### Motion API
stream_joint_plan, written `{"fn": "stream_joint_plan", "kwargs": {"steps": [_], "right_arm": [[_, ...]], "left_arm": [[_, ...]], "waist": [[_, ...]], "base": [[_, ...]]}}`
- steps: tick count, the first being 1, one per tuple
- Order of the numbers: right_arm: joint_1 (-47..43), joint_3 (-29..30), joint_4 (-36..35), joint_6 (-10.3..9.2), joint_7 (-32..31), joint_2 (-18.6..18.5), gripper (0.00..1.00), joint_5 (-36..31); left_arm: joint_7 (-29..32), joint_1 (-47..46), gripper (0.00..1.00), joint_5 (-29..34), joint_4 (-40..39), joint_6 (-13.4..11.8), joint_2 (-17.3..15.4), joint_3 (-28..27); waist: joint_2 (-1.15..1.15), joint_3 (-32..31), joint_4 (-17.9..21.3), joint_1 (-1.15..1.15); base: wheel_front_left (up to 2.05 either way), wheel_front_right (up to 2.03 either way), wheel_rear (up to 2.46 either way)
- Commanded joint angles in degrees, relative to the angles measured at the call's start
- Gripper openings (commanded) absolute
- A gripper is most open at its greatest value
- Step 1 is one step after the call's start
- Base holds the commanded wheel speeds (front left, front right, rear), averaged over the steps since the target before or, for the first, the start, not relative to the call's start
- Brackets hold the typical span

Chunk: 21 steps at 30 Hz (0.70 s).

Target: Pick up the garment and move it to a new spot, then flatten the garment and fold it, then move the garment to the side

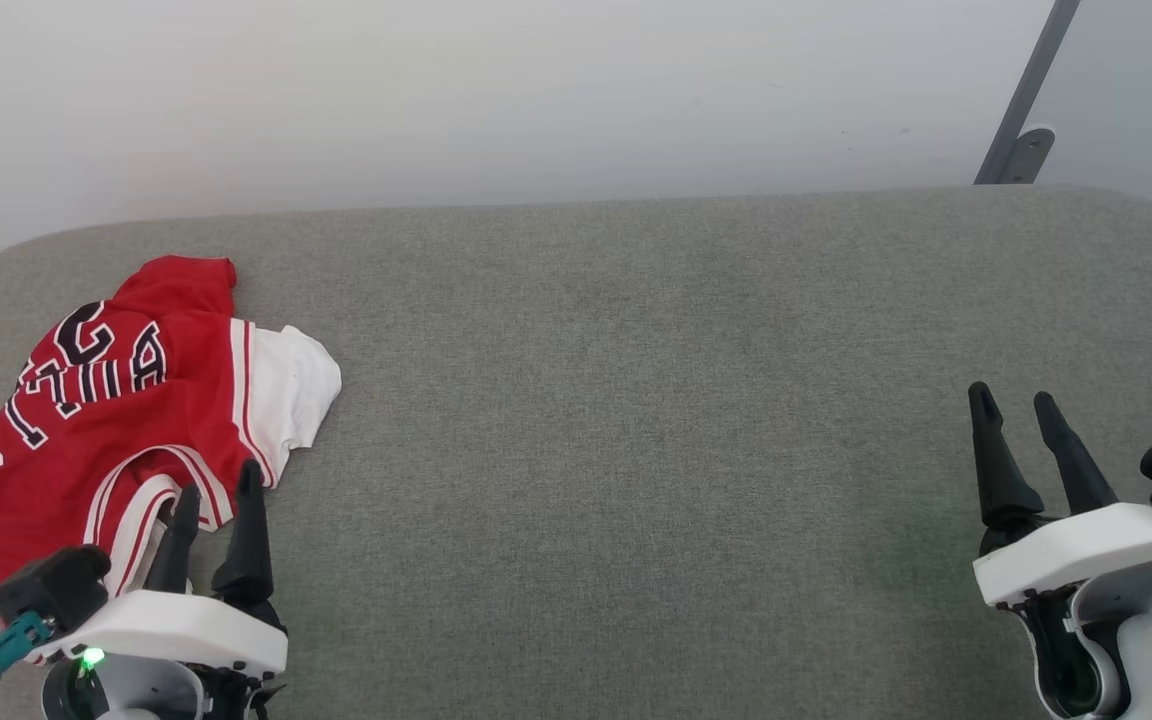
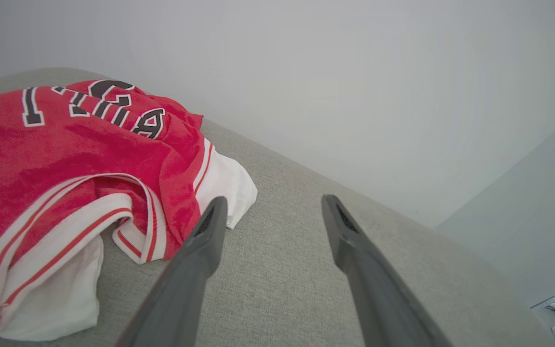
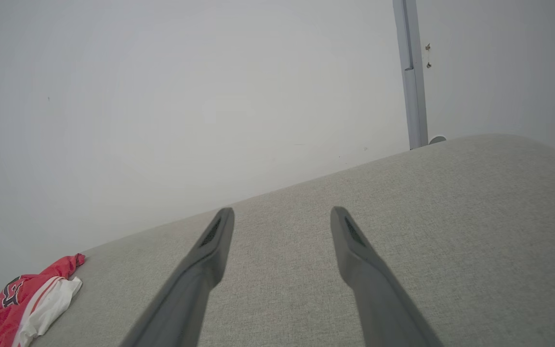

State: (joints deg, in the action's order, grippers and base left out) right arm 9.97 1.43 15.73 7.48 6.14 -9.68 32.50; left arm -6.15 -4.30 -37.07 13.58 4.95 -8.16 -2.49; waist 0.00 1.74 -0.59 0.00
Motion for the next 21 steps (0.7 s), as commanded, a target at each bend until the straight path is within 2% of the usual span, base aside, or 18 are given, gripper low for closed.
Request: {"fn": "stream_joint_plan", "kwargs": {"steps": [1,21], "right_arm": [[1.4,-0.1,-0.8,0.01,0.7,-0.4,1.0,-1.9],[1.8,0.1,-1.0,0.01,3.6,-0.8,1.0,-12.3]], "left_arm": [[-0.6,-1.4,1.0,2.2,-0.9,-0.3,-0.7,0.3],[-3.6,-1.1,1.0,13.0,-0.2,-0.1,-1.9,2.1]], "waist": [[0.0,0.0,0.0,0.0],[0.0,0.7,-0.4,0.0]], "base": [[0.0,0.0,0.0],[0.0,0.0,0.0]]}}
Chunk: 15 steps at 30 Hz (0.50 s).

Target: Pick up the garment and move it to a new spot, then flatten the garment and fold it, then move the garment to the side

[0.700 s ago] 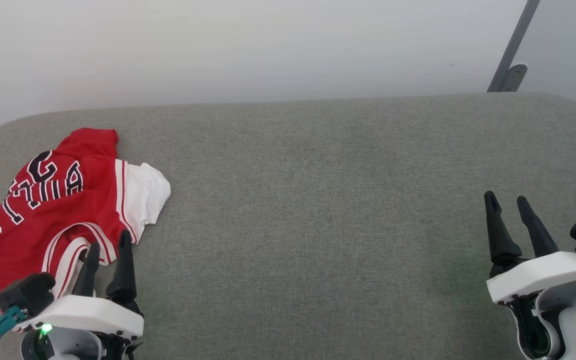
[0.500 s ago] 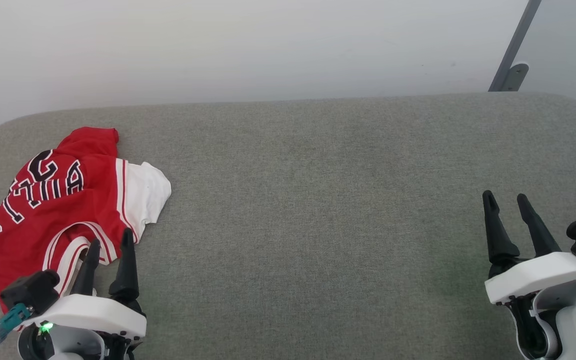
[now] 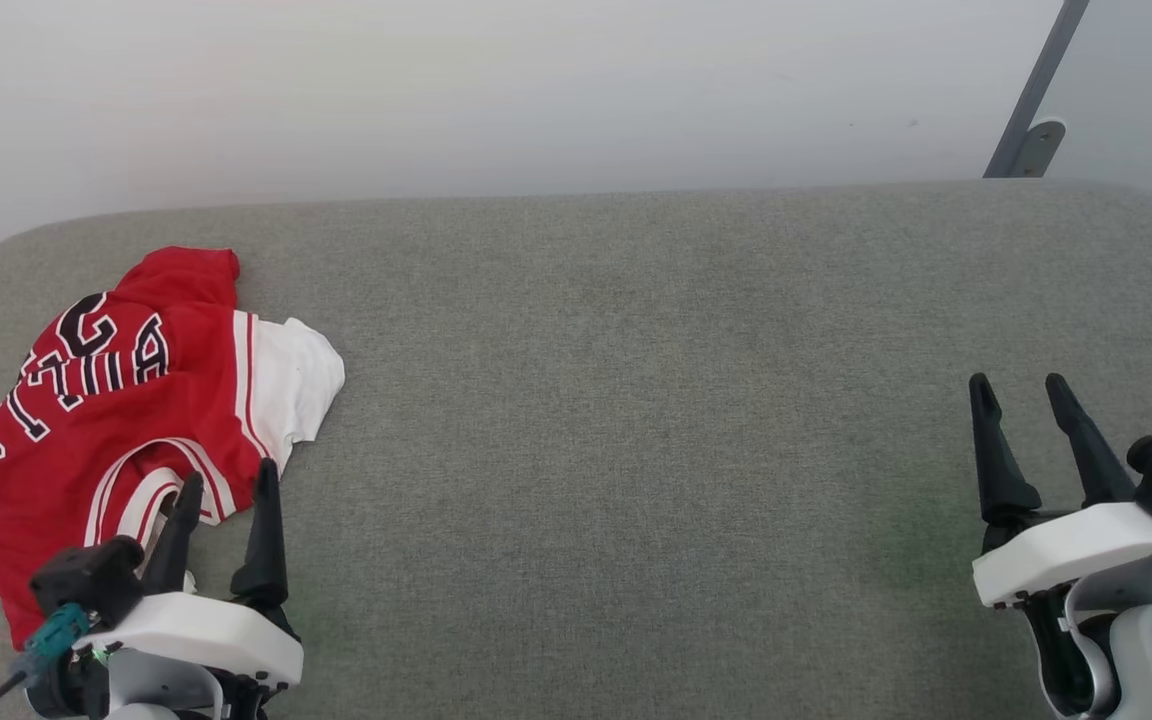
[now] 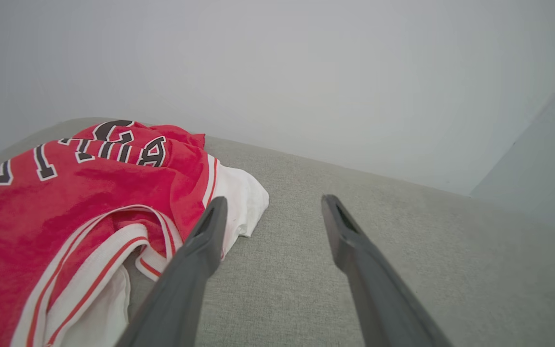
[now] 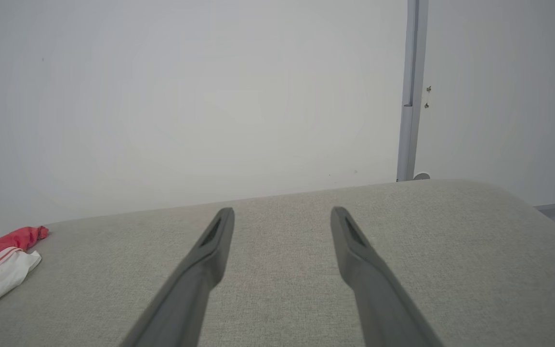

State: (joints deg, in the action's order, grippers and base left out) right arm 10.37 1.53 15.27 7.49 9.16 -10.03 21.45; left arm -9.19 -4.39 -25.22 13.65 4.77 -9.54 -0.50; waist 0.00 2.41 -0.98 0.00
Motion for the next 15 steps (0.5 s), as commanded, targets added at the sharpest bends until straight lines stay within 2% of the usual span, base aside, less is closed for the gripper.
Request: {"fn": "stream_joint_plan", "kwargs": {"steps": [1,15], "right_arm": [[1.4,0.1,-0.5,0.0,0.7,-0.5,1.0,-1.7],[1.2,0.5,-0.1,0.0,2.6,-0.8,1.0,-6.4]], "left_arm": [[-0.7,-1.0,1.0,1.6,-0.1,0.2,-0.5,0.1],[-2.5,-1.0,1.0,8.2,1.9,1.1,-0.8,0.4]], "waist": [[0.0,0.0,0.0,0.0],[0.0,0.4,-0.2,0.0]], "base": [[0.0,0.0,0.0],[0.0,0.0,0.0]]}}
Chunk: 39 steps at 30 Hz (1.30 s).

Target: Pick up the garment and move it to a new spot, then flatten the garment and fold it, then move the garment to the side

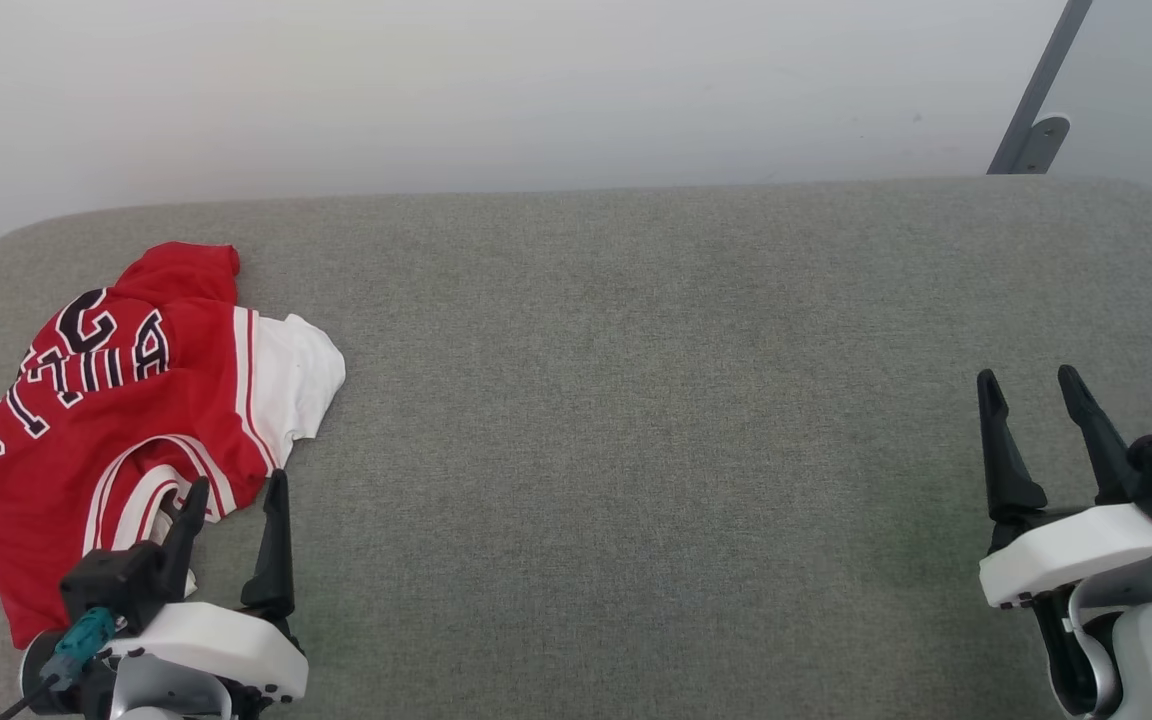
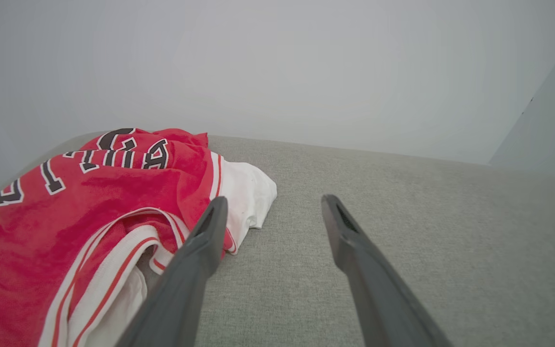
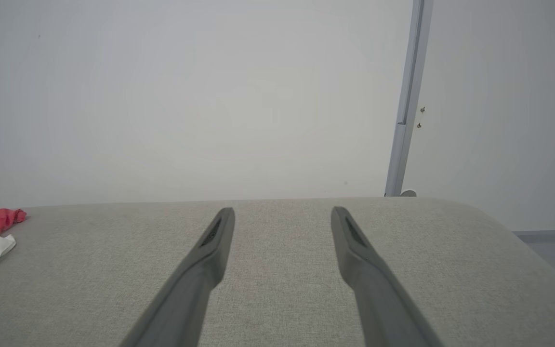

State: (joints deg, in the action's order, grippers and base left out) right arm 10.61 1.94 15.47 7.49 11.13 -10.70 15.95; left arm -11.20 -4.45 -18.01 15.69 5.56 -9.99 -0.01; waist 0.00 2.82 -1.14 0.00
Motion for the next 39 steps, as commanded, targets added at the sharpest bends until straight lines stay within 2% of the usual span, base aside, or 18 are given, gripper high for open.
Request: {"fn": "stream_joint_plan", "kwargs": {"steps": [1,9,15,21,33,39], "right_arm": [[1.0,0.2,-0.3,0.0,0.7,0.0,1.0,-1.0],[0.2,1.8,-0.4,0.0,1.7,0.3,1.0,-3.5],[-0.4,1.5,-0.8,0.0,2.4,0.7,1.0,-5.1],[0.2,-1.2,-0.7,-0.01,2.9,0.7,1.0,-7.0],[3.5,-7.1,1.5,-0.01,4.2,1.0,1.0,-10.4],[4.7,-9.1,2.5,-0.01,4.1,2.1,1.0,-9.2]], "left_arm": [[-0.6,-0.9,1.0,1.4,-0.2,0.3,-0.3,-0.1],[-1.7,-0.9,1.0,4.1,0.6,1.0,0.1,-0.2],[-2.2,-1.5,1.0,6.2,1.4,1.2,1.2,-1.2],[-2.9,-0.4,1.0,8.0,1.7,0.7,2.2,-4.1],[-4.1,2.1,1.0,11.7,0.9,0.7,5.5,-9.0],[-4.1,4.1,1.0,10.5,-0.4,0.8,6.6,-10.0]], "waist": [[0.0,0.0,0.0,0.0],[0.0,0.0,-0.5,0.0],[0.0,0.4,-3.4,0.0],[0.0,1.2,-9.1,0.0],[0.0,2.4,-24.2,0.0],[0.0,2.7,-28.0,0.0]], "base": [[0.0,0.0,0.0],[0.0,0.0,0.0],[0.0,0.0,0.0],[0.0,0.0,0.0],[0.0,0.0,0.0],[0.0,0.0,0.0]]}}
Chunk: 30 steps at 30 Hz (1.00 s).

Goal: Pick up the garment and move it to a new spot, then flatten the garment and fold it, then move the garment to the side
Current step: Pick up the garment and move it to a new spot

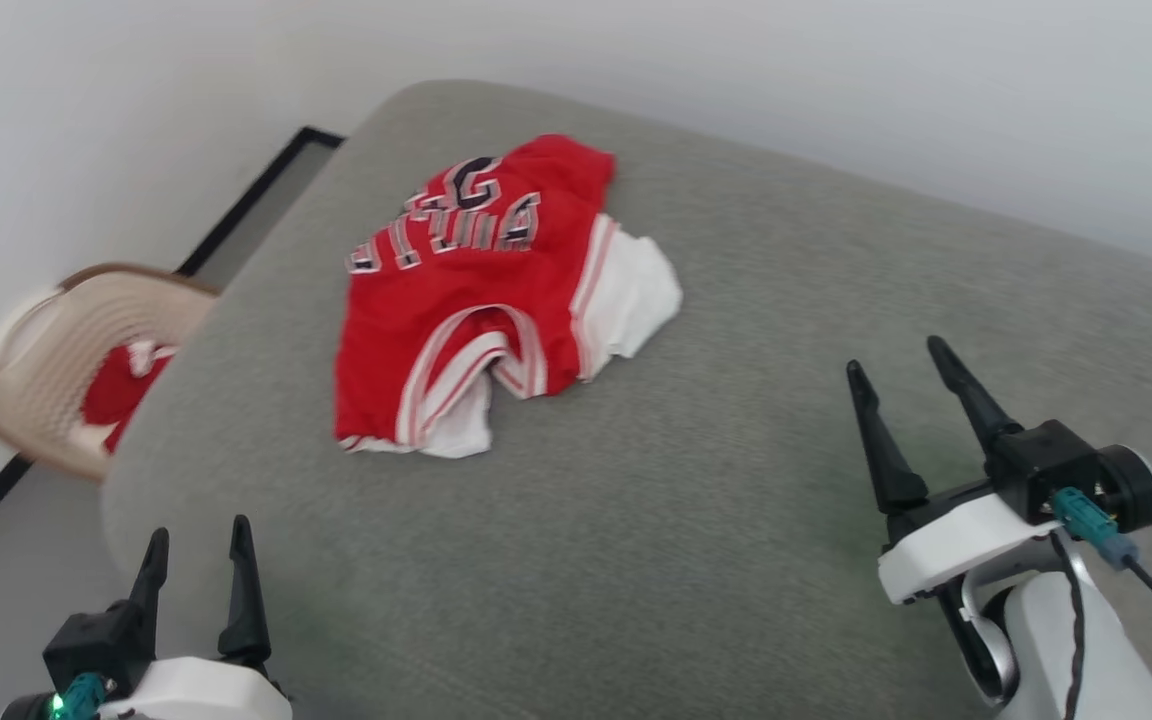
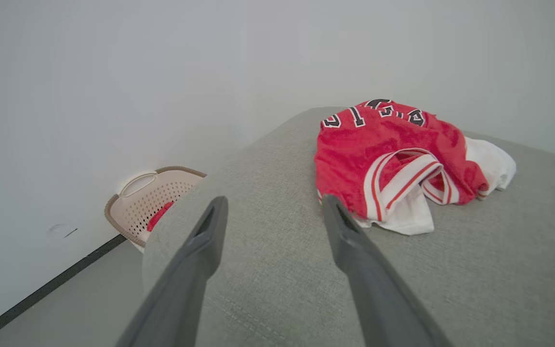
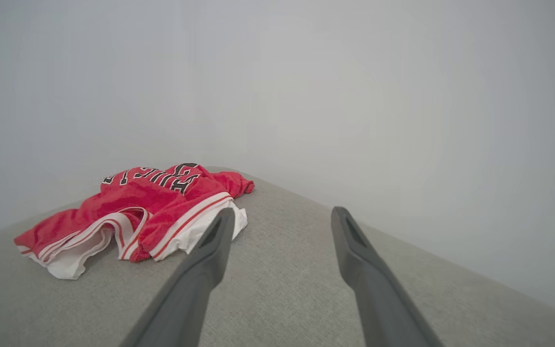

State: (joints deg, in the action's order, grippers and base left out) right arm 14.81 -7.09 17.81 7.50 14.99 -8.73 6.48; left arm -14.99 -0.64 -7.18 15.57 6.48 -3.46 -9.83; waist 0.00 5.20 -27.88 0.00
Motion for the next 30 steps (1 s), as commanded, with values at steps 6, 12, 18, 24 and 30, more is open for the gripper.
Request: {"fn": "stream_joint_plan", "kwargs": {"steps": [6,12,18,24,30], "right_arm": [[1.7,-1.2,0.7,-0.02,0.3,-0.4,1.0,0.4],[3.6,-2.0,0.9,-0.02,0.3,-0.6,1.0,0.4],[5.3,-1.4,0.2,-0.02,0.3,-0.8,1.0,0.0],[6.8,-0.6,-0.9,-0.02,0.3,0.6,1.0,-0.1],[8.1,-0.3,-2.2,-0.02,0.3,2.6,1.0,0.2]], "left_arm": [[-0.3,0.2,1.0,-1.2,-0.9,0.2,0.5,-0.5],[-0.3,-3.0,1.0,-0.6,-1.9,0.9,-0.4,0.3],[-0.3,-12.9,1.0,-1.8,1.9,1.0,-7.9,7.4],[0.8,-23.6,1.0,-9.1,11.6,0.9,-16.4,13.9],[9.7,-32.5,1.0,-23.6,23.0,0.9,-27.4,20.8]], "waist": [[0.0,1.4,-1.4,0.0],[0.0,3.9,4.1,0.0],[0.0,8.8,11.8,0.0],[0.0,13.1,18.6,0.0],[0.0,16.6,26.6,0.0]], "base": [[0.0,0.0,0.0],[0.0,0.0,0.0],[0.0,0.0,0.0],[0.0,0.0,0.0],[0.0,0.0,0.0]]}}
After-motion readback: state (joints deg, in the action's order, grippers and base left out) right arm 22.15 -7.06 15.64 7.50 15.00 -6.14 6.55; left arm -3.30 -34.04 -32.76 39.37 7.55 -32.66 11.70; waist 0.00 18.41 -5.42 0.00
